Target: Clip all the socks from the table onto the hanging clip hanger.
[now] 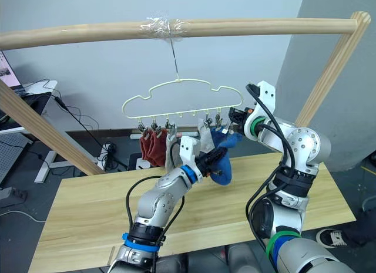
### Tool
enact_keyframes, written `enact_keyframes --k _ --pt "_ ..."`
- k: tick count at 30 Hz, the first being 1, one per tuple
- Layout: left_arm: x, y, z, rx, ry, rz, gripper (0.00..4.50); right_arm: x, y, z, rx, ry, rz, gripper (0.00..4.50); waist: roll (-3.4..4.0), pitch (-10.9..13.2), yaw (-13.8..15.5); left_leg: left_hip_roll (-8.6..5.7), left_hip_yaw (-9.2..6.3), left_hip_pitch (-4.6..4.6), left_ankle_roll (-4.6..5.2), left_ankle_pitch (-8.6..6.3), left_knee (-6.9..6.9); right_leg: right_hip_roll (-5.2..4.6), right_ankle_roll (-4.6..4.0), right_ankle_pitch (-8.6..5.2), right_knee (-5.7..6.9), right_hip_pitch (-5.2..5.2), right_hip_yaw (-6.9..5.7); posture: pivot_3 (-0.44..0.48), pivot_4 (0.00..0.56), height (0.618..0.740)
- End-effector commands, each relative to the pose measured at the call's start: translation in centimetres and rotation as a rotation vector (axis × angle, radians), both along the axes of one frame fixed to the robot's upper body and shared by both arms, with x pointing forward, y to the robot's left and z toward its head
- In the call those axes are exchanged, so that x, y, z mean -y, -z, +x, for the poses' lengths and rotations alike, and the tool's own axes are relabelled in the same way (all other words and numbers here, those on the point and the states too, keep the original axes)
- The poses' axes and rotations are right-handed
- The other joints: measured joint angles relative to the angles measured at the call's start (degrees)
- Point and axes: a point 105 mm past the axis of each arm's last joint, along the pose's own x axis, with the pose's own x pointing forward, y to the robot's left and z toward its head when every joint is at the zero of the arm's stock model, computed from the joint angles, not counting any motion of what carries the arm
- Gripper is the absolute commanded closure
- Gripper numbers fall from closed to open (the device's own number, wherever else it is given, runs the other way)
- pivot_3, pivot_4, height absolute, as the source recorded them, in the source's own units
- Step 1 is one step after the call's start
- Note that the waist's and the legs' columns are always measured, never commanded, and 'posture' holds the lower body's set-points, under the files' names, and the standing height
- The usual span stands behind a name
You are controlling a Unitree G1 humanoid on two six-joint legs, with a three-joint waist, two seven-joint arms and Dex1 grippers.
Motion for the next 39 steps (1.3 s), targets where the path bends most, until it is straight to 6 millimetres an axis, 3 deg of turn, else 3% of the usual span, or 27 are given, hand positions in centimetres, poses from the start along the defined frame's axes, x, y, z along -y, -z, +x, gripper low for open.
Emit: enact_keyframes --k 1,13,34,37,39 --pt "0.1 -1.3 0.0 0.052 -0.006 -0.024 4.46 0.1 -1.7 -0.1 0.058 0.002 0.006 4.5 0.0 0.0 0.0 0.0 0.0 -0.01 0.0 0.0 0.0 0.0 0.0 0.0 0.0 0.0 0.0 -0.145 0.12 0.74" --pt "-1.1 -1.4 0.0 0.051 -0.036 -0.043 4.46 0.8 -2.0 0.3 0.057 0.027 0.001 4.5 0.0 0.0 -0.7 -0.01 -0.01 -0.03 0.0 0.0 0.01 0.0 0.01 0.0 -0.03 0.0 -0.01 -0.149 0.129 0.74" --pt "0.3 -3.6 0.8 0.114 -0.014 -0.068 4.46 -0.4 -1.1 -0.4 0.031 -0.003 0.021 4.5 0.0 0.0 -1.3 -0.01 -0.02 -0.06 0.0 0.0 -0.01 0.0 0.02 -0.01 -0.07 0.0 -0.01 -0.147 0.129 0.74" --pt "0.7 -3.5 0.5 0.126 0.008 -0.055 4.5 -0.6 -1.5 -0.4 0.044 -0.01 0.039 3.78 0.01 0.0 -1.3 -0.01 -0.02 -0.06 0.0 0.0 -0.01 0.0 0.02 -0.01 -0.08 0.0 -0.01 -0.147 0.128 0.74" --pt "0.9 -3.6 0.3 0.13 0.017 -0.054 4.5 -0.5 -1.5 -0.4 0.047 -0.01 0.043 3.02 0.01 0.0 -1.3 -0.01 -0.02 -0.06 0.0 0.0 -0.01 0.0 0.02 -0.01 -0.07 0.0 -0.01 -0.147 0.128 0.74"
